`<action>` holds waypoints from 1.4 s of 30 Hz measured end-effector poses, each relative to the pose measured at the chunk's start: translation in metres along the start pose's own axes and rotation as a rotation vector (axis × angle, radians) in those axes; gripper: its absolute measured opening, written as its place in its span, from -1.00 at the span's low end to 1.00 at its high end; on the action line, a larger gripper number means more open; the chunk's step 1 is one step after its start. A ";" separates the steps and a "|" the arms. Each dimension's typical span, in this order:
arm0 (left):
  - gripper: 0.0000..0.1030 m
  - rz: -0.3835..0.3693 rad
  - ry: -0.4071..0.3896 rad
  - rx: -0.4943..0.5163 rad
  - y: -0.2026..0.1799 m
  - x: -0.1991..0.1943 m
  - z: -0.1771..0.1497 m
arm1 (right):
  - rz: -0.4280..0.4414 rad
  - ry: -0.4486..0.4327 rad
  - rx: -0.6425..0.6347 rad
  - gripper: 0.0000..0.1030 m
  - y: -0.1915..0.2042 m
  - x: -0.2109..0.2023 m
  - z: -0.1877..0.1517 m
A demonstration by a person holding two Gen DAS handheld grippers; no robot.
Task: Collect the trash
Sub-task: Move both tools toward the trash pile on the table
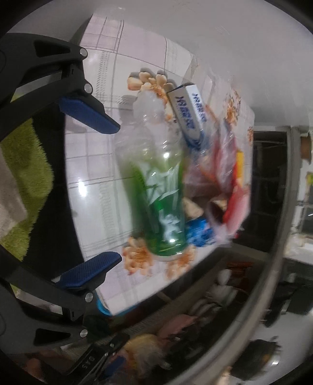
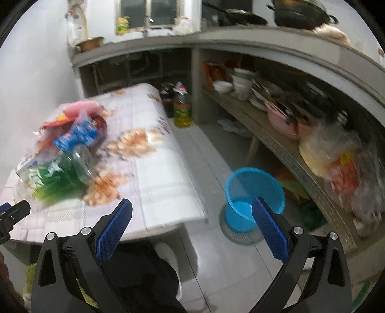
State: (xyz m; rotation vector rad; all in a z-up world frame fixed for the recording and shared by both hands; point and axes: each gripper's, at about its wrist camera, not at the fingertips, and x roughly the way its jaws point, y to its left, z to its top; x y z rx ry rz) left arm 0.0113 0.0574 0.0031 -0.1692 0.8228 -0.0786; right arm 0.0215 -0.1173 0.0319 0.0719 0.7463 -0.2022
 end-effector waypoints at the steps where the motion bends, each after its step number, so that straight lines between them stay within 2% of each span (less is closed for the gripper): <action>1: 0.83 -0.014 -0.016 -0.012 0.004 -0.002 0.001 | 0.018 -0.005 -0.008 0.88 0.005 0.001 0.003; 4: 0.83 -0.049 -0.083 -0.045 0.022 -0.006 0.004 | 0.087 -0.012 -0.033 0.88 0.020 0.008 0.016; 8: 0.83 -0.146 -0.196 -0.071 0.049 -0.012 0.007 | 0.174 -0.003 -0.035 0.88 0.037 0.016 0.027; 10: 0.83 -0.142 -0.238 -0.076 0.059 -0.016 0.009 | 0.240 0.019 -0.031 0.88 0.046 0.022 0.032; 13: 0.83 -0.089 -0.280 -0.058 0.072 -0.018 0.017 | 0.349 0.058 0.001 0.88 0.055 0.030 0.037; 17: 0.83 -0.069 -0.281 -0.085 0.091 -0.014 0.031 | 0.511 0.152 0.078 0.88 0.064 0.045 0.037; 23: 0.83 -0.125 -0.189 -0.117 0.110 0.021 0.052 | 0.644 0.284 0.193 0.83 0.073 0.074 0.029; 28: 0.82 -0.198 -0.139 -0.103 0.111 0.044 0.060 | 0.714 0.364 0.279 0.81 0.070 0.092 0.023; 34: 0.64 -0.240 -0.095 -0.104 0.109 0.055 0.061 | 0.742 0.426 0.345 0.77 0.068 0.106 0.015; 37: 0.60 -0.251 -0.095 -0.104 0.108 0.051 0.059 | 0.730 0.410 0.353 0.76 0.061 0.104 0.016; 42: 0.60 -0.253 -0.121 -0.087 0.104 0.035 0.063 | 0.687 0.334 0.341 0.75 0.042 0.097 0.029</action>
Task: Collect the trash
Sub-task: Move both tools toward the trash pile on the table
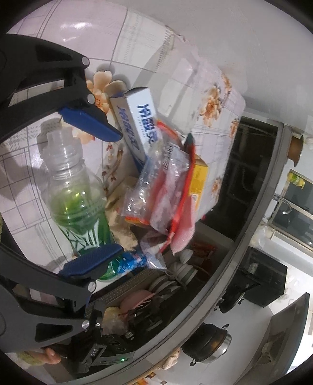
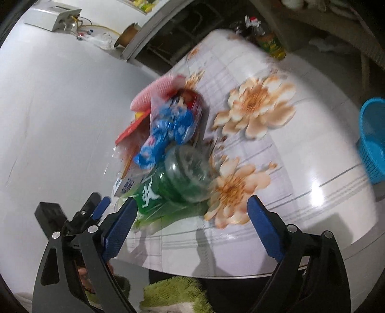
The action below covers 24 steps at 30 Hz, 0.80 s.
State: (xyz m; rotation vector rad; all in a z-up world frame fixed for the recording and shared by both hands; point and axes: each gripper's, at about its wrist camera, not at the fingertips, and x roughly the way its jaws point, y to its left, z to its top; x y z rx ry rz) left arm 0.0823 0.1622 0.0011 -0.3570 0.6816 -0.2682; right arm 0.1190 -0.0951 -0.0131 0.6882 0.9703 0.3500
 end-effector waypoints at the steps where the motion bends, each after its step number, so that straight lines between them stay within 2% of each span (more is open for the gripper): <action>1: 0.60 -0.002 -0.007 0.002 -0.002 -0.004 0.003 | -0.003 -0.015 -0.014 0.75 0.000 -0.004 0.003; 10: 0.60 0.028 -0.051 0.027 -0.015 -0.020 0.038 | -0.001 -0.088 -0.180 0.75 0.025 -0.012 0.035; 17: 0.60 0.083 -0.085 0.058 -0.019 -0.021 0.075 | 0.011 -0.123 -0.364 0.76 0.058 -0.015 0.071; 20: 0.60 0.102 -0.099 0.051 -0.014 -0.021 0.095 | 0.024 -0.133 -0.390 0.76 0.063 -0.011 0.082; 24: 0.60 0.128 -0.077 0.019 -0.002 -0.012 0.117 | 0.041 -0.127 -0.404 0.76 0.064 -0.004 0.091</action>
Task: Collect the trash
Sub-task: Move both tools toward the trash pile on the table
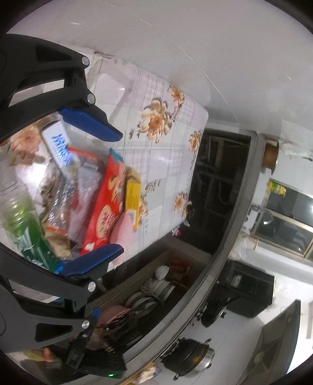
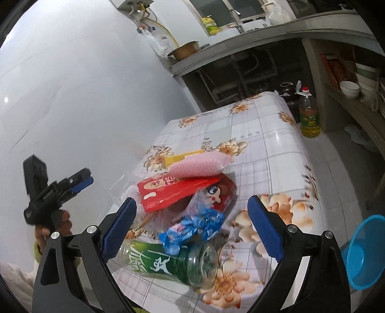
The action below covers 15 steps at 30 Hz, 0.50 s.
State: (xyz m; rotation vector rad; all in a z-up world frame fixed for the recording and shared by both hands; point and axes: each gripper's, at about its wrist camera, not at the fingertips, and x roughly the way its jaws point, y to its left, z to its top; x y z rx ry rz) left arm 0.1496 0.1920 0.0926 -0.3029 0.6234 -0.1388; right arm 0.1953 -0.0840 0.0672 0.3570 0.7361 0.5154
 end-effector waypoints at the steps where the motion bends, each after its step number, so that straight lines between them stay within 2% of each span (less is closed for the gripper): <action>1: 0.60 0.012 0.011 -0.017 0.005 0.005 0.005 | 0.002 0.001 0.003 0.76 -0.001 0.001 0.000; 4: 0.60 0.085 0.054 -0.115 0.026 0.014 0.011 | 0.010 -0.003 0.027 0.76 -0.007 0.001 -0.003; 8: 0.59 0.233 0.091 -0.286 0.065 0.020 -0.005 | 0.008 0.012 0.066 0.76 -0.020 0.006 -0.011; 11: 0.36 0.309 0.174 -0.397 0.092 0.035 -0.021 | 0.002 0.032 0.081 0.76 -0.025 0.009 -0.012; 15: 0.14 0.332 0.212 -0.507 0.115 0.050 -0.037 | -0.003 0.028 0.056 0.76 -0.021 0.005 -0.003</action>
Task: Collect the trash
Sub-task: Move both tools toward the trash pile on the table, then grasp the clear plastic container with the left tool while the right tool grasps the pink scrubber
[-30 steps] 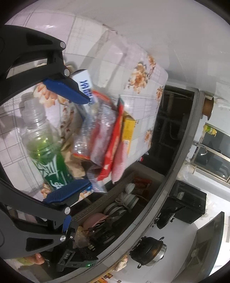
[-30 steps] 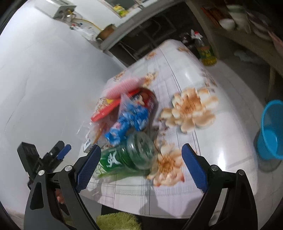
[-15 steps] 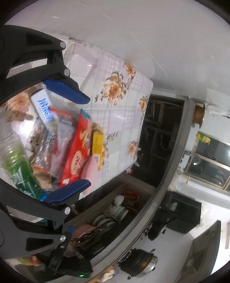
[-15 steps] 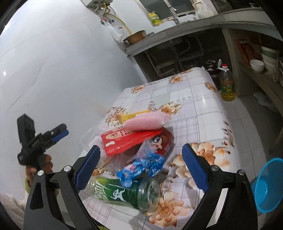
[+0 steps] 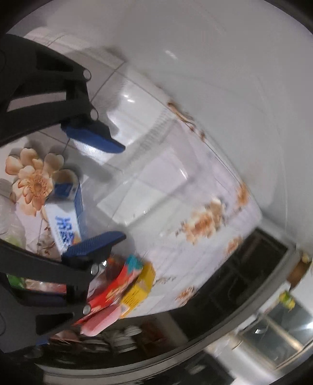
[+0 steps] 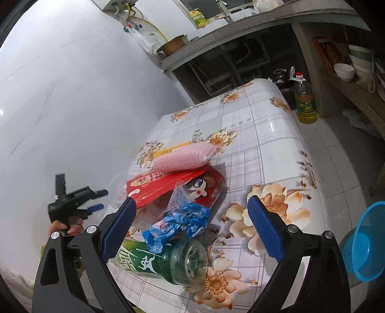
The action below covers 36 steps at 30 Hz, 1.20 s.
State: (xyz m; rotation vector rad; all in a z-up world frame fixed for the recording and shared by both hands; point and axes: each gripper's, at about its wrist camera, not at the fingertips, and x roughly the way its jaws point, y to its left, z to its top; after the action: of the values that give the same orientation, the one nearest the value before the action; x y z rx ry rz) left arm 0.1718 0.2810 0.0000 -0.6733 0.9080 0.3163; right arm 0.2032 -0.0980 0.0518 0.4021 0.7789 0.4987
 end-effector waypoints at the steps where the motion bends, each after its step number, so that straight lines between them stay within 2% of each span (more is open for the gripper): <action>1: 0.12 -0.009 -0.004 -0.023 0.003 0.004 0.002 | 0.004 -0.002 -0.013 0.76 0.002 -0.001 0.003; 9: -0.41 -0.013 -0.009 -0.072 0.012 0.019 0.004 | 0.057 0.114 -0.152 0.85 0.032 0.036 0.036; 10: -0.43 -0.015 -0.012 -0.072 0.015 0.015 0.004 | 0.060 0.129 -0.157 0.85 0.033 0.043 0.041; 15: -0.68 -0.022 -0.040 -0.077 0.018 0.016 0.003 | 0.050 0.192 -0.042 0.85 0.023 0.070 0.069; 17: -0.72 -0.022 -0.058 -0.071 0.019 0.014 0.003 | 0.053 0.233 -0.057 0.88 0.028 0.083 0.078; 20: -0.77 -0.024 -0.081 -0.071 0.023 0.011 0.002 | 0.032 0.367 -0.145 0.87 0.041 0.114 0.087; 23: -0.88 -0.032 -0.115 -0.071 0.026 0.004 0.001 | -0.057 0.391 -0.191 0.88 0.049 0.137 0.096; 28: -0.94 -0.040 -0.186 -0.057 0.029 -0.012 -0.001 | -0.064 0.484 -0.221 0.88 0.056 0.165 0.103; 32: -0.97 -0.050 -0.228 -0.049 0.029 -0.023 -0.002 | -0.104 0.570 -0.225 0.88 0.055 0.191 0.101; 36: -0.97 -0.056 -0.280 -0.036 0.029 -0.035 -0.003 | -0.131 0.599 -0.234 0.88 0.055 0.200 0.100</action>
State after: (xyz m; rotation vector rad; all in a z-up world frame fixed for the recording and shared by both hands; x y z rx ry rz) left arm 0.1344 0.3011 0.0149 -0.6675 0.6167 0.3677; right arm 0.3842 0.0434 0.0330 -0.0273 1.2988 0.5879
